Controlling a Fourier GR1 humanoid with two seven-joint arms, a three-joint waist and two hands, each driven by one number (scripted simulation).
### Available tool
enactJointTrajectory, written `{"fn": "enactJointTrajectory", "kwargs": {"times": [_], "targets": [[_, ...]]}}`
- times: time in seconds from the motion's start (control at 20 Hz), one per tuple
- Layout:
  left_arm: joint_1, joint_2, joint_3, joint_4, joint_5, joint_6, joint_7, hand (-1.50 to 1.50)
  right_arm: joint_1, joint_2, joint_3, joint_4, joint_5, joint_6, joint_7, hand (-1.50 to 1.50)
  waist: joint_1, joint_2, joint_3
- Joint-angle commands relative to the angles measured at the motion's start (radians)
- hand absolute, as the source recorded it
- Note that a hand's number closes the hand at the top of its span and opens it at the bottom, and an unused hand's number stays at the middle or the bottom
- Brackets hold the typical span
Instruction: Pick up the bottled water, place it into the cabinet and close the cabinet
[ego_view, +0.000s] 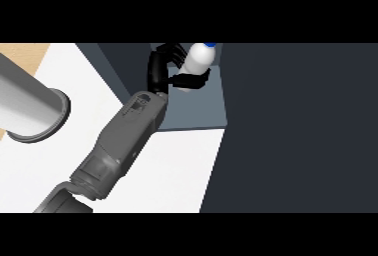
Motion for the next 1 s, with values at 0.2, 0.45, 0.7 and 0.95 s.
{"fn": "enactJointTrajectory", "kwargs": {"times": [0.2, 0.45, 0.7, 0.95], "targets": [[-0.075, 0.008, 0.072, 0.181, 0.007, 0.023, -0.068, 1.5, 0.055, -0.043, 0.03, -0.084, 0.025, 0.018, -0.006, -1.5, -0.015, 0.007, 0.0], [-0.037, -0.003, 0.064, 0.239, 0.011, 0.031, -0.118, 1.5, 0.029, -0.043, 0.035, -0.1, 0.045, 0.002, 0.01, -1.5, -0.029, 0.011, -0.001], [-0.112, -0.003, 0.072, 0.295, -0.012, 0.093, -0.1, 1.5, 0.03, -0.025, 0.053, -0.052, 0.033, -0.007, -0.029, -1.5, -0.032, 0.013, -0.001], [-0.08, 0.009, 0.033, 0.365, -0.065, 0.115, -0.119, -1.5, 0.034, -0.045, 0.039, -0.057, -0.001, 0.007, -0.05, -1.5, -0.039, 0.017, 0.0]]}}
